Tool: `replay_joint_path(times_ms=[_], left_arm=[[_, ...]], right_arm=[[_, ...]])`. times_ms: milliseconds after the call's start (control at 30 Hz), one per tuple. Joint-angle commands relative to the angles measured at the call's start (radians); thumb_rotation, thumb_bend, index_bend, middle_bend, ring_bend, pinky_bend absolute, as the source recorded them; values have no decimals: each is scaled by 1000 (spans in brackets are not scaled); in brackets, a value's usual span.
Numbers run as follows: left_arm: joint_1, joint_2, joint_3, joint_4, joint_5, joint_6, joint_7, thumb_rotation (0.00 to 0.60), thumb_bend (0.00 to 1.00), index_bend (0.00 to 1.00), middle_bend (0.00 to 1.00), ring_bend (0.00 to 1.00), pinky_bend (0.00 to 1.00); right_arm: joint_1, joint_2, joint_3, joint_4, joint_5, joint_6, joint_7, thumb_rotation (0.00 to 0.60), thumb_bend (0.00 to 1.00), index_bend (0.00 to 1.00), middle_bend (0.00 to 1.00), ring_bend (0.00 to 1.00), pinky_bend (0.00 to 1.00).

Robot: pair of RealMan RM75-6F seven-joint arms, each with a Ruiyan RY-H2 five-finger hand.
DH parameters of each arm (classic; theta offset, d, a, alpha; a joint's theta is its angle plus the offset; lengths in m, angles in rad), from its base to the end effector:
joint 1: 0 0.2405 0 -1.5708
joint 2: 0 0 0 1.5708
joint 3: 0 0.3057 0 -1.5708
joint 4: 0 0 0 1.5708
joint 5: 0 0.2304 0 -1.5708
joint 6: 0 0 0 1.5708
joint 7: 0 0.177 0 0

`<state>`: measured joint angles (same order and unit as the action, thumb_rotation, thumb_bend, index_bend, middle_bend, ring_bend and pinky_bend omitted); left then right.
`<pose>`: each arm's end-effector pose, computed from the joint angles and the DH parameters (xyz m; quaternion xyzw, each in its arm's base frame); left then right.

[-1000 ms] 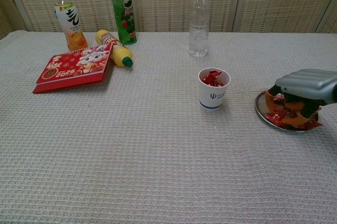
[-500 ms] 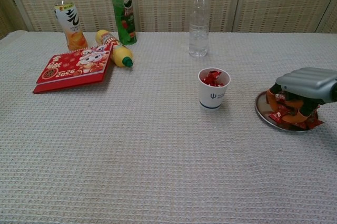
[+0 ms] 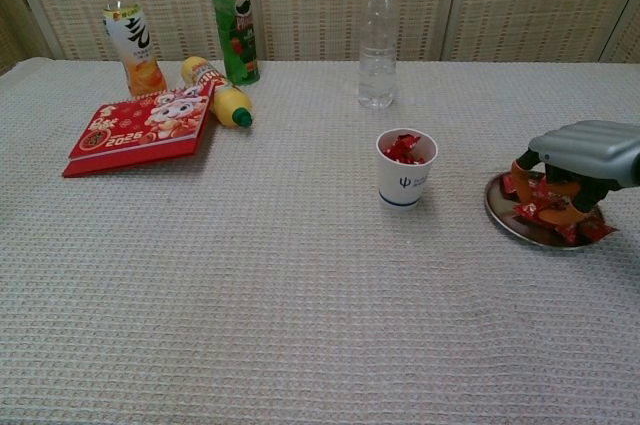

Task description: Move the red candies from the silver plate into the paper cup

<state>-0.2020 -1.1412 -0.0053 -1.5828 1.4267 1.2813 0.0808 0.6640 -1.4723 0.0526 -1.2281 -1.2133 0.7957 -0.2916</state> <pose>-0.3714 0.2489 0.1217 -0.6577 -0.4095 -0.3097 0.5512 -0.3065 -0.4113 -0.0242 0.7945 -0.3376 0.2080 0.4600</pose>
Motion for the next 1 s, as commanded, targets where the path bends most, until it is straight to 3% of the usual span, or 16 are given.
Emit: replay_joint_path(times_ms=[33, 267, 500, 700, 1000], left_arm=[[0, 0, 0, 0, 1, 0, 0, 600, 478, 0, 3, 152, 379], [0, 0, 0, -1, 1, 1, 0, 600, 479, 0, 3, 152, 379], [-1, -1, 0, 0, -1, -3, 2, 600, 479, 0, 3, 152, 379], [-1, -2, 1, -1, 1, -2, 4, 600, 479, 0, 3, 152, 380], [0, 3, -1, -1, 0, 0, -7, 600, 479, 0, 3, 152, 380]], right_arm=[[0, 5, 4, -6, -3, 4, 7, 600, 375, 680, 963, 855, 1000], [-2, 20, 30, -34, -19, 35, 53, 600, 375, 680, 963, 855, 1000], [4, 75, 84, -127, -68, 86, 182, 600, 375, 680, 963, 857, 1000], [31, 96, 120, -194, -89, 96, 217, 600, 374, 680, 963, 858, 1000], [107, 46, 168, -226, -74, 66, 205, 600, 374, 680, 963, 860, 1000]])
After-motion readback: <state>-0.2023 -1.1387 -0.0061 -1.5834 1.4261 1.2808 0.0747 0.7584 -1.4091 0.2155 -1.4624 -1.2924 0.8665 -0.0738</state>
